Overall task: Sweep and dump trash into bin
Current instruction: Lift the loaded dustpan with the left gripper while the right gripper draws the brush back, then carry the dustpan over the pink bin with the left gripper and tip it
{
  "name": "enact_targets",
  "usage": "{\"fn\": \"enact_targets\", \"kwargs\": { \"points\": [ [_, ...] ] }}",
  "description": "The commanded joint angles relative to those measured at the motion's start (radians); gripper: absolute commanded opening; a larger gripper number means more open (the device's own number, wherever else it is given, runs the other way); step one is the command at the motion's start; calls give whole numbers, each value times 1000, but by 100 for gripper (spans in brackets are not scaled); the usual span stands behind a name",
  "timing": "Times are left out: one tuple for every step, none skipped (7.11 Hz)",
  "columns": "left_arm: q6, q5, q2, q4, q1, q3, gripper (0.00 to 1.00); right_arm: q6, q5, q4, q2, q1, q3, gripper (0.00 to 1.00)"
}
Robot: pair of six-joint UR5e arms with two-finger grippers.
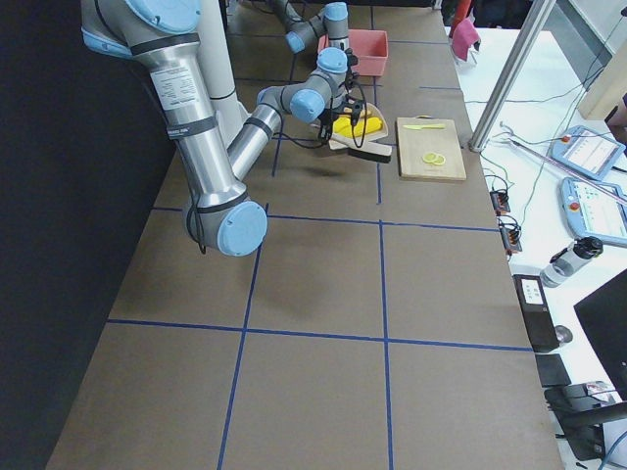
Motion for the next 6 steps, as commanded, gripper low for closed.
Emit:
{"fn": "enact_targets", "kwargs": {
  "points": [
    [-29,-147,88,2,-156,-77,0,-98,-1,2,-65,38,-1,0],
    [-31,-267,145,6,-274,-88,0,-149,-3,4,-97,55,-3,0],
    [-28,-420,206,8,-401,-87,0,-186,-3,5,-117,69,-3,0],
    [-17,-553,266,0,-536,-76,0,-192,-12,7,-120,71,-10,0],
    [59,-635,327,0,-636,-73,0,-198,-15,10,-120,72,-21,0],
    [207,-672,404,5,-724,-70,0,-199,-15,10,-119,72,-24,0]
  ]
}}
